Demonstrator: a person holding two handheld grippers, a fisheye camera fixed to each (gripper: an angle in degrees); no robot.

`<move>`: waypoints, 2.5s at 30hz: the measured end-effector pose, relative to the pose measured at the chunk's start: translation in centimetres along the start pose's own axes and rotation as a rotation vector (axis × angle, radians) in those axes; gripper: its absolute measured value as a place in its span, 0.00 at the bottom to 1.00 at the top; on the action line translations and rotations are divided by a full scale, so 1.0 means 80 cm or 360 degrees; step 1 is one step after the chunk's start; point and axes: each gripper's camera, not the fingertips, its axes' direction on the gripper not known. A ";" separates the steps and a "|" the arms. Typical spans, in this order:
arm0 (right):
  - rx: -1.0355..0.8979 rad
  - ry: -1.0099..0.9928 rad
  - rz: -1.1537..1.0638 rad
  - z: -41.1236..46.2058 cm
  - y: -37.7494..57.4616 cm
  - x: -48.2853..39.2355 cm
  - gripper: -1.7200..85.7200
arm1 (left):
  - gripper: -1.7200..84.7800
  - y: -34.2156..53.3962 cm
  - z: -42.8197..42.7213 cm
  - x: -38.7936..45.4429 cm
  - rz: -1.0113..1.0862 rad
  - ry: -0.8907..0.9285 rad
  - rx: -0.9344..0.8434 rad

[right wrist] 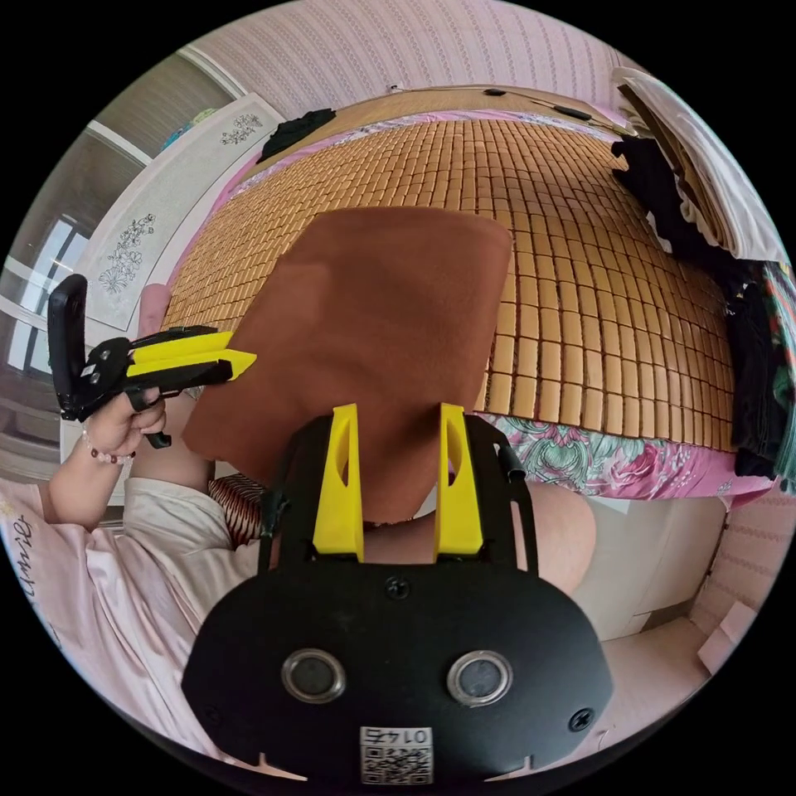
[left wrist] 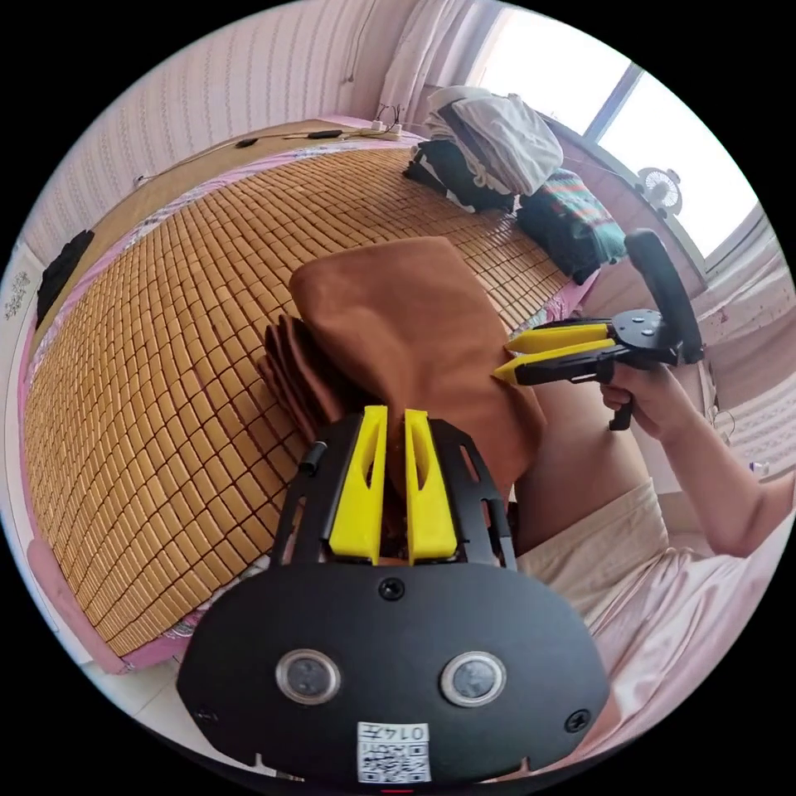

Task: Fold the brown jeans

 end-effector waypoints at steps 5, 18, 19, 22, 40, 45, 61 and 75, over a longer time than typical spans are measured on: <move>0.0111 -0.0053 -0.0036 -0.032 -0.009 -0.006 0.18 | 0.05 0.015 -0.076 0.011 0.0002 0.0031 0.0313; 0.0094 0.0118 -0.0177 0.024 -0.065 -0.046 0.16 | 0.06 0.057 -0.018 -0.073 -0.0397 -0.0079 0.0025; 0.0189 0.0129 -0.0194 0.013 -0.066 -0.047 0.14 | 0.07 0.056 -0.024 -0.069 -0.0363 -0.0083 0.0046; 0.0349 0.0050 -0.0280 -0.002 -0.088 -0.052 0.07 | 0.07 0.058 -0.021 -0.065 -0.0288 -0.0183 0.0020; 0.0108 0.0092 -0.0787 0.137 -0.248 -0.150 0.02 | 0.01 0.090 0.023 -0.050 -0.0119 -0.0344 -0.0177; 0.0060 -0.0037 -0.0696 0.121 -0.267 -0.128 0.02 | 0.01 0.079 -0.005 -0.081 -0.0244 -0.0159 -0.0128; 0.0094 -0.0261 0.0148 0.094 -0.121 0.077 0.22 | 0.25 0.039 0.091 -0.201 -0.0507 0.0142 -0.0251; 0.0338 -0.0725 0.0290 0.141 -0.099 0.108 0.19 | 0.22 0.077 0.111 -0.229 -0.0439 0.0277 -0.0277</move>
